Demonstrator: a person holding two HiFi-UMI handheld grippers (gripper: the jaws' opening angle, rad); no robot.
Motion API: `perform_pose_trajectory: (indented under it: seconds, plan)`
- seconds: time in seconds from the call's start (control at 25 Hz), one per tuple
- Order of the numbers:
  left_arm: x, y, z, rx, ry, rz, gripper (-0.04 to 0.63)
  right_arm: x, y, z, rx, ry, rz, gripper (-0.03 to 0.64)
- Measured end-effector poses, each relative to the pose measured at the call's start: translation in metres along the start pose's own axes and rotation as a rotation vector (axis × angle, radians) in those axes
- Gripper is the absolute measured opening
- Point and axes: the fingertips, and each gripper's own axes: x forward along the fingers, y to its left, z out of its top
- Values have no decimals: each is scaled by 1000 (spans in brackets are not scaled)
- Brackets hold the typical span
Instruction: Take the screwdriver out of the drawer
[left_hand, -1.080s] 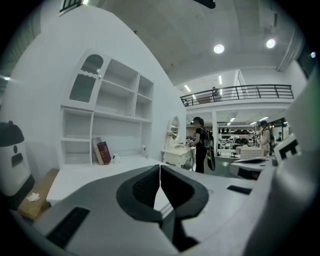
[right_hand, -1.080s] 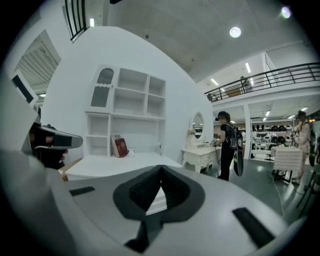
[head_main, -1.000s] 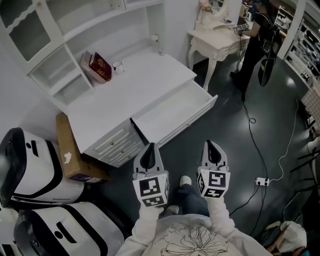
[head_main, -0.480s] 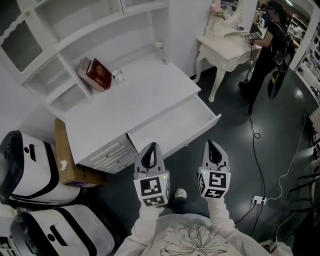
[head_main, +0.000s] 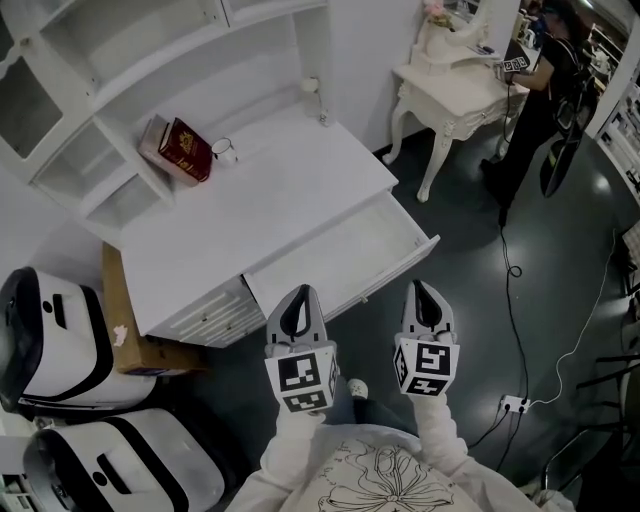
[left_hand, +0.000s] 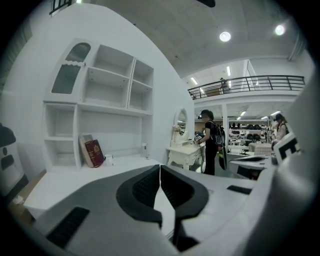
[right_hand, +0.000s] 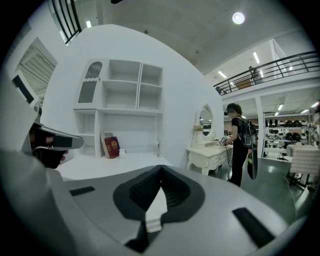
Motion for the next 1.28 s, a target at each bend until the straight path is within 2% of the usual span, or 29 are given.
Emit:
perform_pose_trajectory:
  seconds: [0.36,0.76,1.28]
  plan:
    - [46,-1,-8,-2,51,-30,8,35,-17,-12,16,48,-27,3]
    - [125,-9,-8,-3,95,-120,8,96,-46,-8,20,75,-91,3]
    - [201,-20,-38,26,237,-241,8,159,-63,-23,30,163,-132,3]
